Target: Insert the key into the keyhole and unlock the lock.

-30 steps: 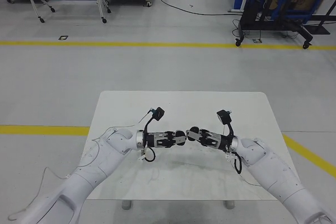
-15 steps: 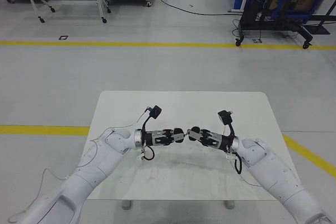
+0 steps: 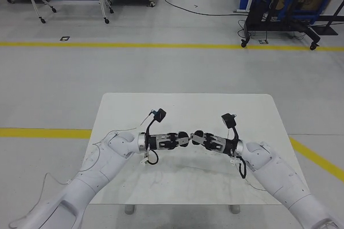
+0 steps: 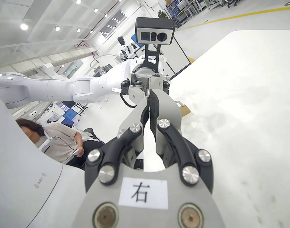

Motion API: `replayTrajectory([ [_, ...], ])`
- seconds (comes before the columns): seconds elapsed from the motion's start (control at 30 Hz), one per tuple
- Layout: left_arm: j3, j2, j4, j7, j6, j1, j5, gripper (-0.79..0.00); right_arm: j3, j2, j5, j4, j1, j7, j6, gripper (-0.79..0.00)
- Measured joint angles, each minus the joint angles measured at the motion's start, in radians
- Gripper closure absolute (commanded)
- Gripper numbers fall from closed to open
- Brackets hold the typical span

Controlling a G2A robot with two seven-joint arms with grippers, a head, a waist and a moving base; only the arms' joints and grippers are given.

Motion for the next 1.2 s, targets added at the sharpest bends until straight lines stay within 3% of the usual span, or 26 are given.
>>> replayTrajectory([
  [0.1,0.005,-0.001,0.002,0.000,0.000,-0.003,-0.002,-0.145,0.001,-0.001,0.001,0.001,0.000,0.002,-0.001,0.000],
  [0.23,0.019,-0.003,0.012,0.000,0.000,-0.010,-0.003,0.000,0.003,-0.003,-0.005,0.001,-0.002,0.005,0.000,0.000],
  [0.53,0.041,-0.007,0.028,0.000,0.000,-0.025,0.004,0.000,0.010,-0.005,-0.014,-0.002,-0.008,0.008,-0.001,0.000],
  [0.57,0.042,-0.007,0.029,0.000,0.000,-0.026,0.006,0.000,0.011,-0.004,-0.015,-0.002,-0.008,0.009,-0.002,-0.215],
  [0.6,0.041,-0.007,0.029,0.000,0.000,-0.027,0.009,0.000,0.014,-0.004,-0.020,-0.002,-0.009,0.010,-0.003,-0.671],
  [0.63,0.040,-0.007,0.030,0.000,0.000,-0.028,0.012,0.000,0.016,-0.003,-0.025,-0.003,-0.010,0.010,-0.003,-0.785],
  [1.0,-0.003,0.000,0.036,0.000,0.000,-0.023,0.094,0.000,0.024,-0.002,-0.042,-0.007,-0.015,0.012,-0.005,-0.785],
  [1.2,0.043,0.016,0.020,0.000,0.000,-0.035,0.170,0.000,0.028,-0.002,-0.050,-0.016,-0.021,0.003,0.009,-0.785],
])
